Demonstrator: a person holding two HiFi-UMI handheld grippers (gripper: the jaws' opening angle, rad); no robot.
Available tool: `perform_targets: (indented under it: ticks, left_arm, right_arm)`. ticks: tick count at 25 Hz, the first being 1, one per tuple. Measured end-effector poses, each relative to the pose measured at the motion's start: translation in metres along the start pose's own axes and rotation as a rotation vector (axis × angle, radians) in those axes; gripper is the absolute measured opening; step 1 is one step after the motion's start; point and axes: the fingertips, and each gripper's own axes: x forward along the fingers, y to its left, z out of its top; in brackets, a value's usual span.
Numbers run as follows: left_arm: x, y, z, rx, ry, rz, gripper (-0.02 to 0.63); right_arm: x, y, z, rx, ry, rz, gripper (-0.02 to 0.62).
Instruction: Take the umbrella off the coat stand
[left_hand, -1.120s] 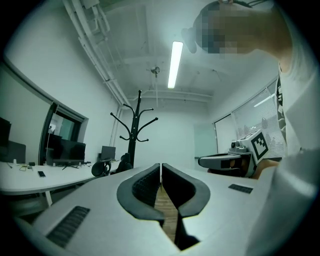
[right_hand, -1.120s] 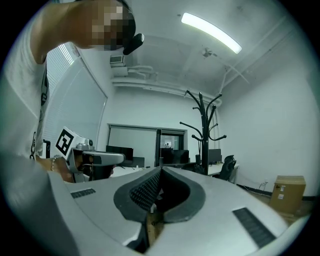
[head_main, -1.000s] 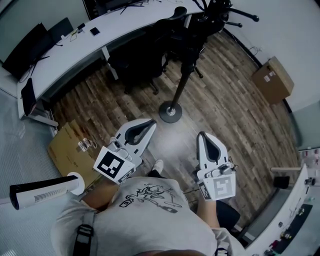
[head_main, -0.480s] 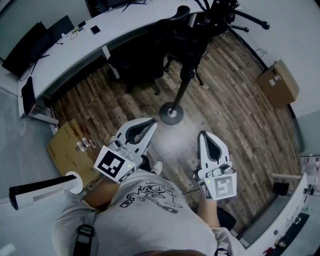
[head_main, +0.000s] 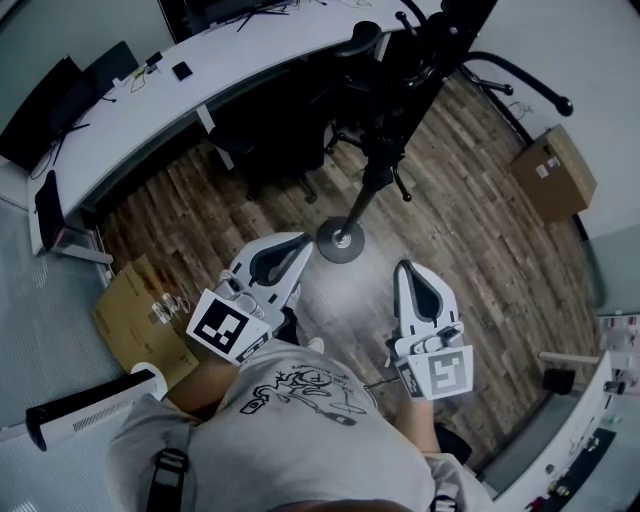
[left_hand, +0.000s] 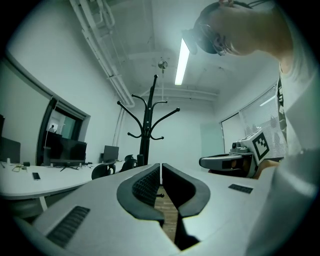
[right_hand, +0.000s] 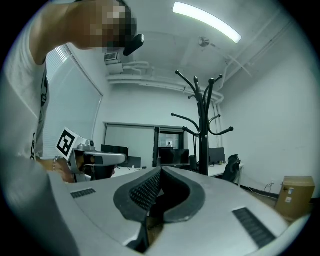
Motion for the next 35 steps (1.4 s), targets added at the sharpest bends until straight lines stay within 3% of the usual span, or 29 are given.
perform_targets:
  ticks: [20, 27, 35]
  left_arm:
    - [0.09, 0.143, 0.026, -0.033, -0.001, -0.179, 0.031]
    - [0.115, 0.159, 0.022, -0.042, 0.008, -0.264, 0.031]
    - [0.152, 0.144, 0.027, -0.06, 0.005, -0.364, 0.032]
  right_arm:
    - [0.151, -0.036, 0.029, -0.03, 0.022, -0.165, 0.009]
    - [0.173, -0.05, 0.026, -0.034, 0.032, -0.23, 0.009]
    - [0.178, -0.078, 0.031, -0.047, 0.035, -0.267, 0.009]
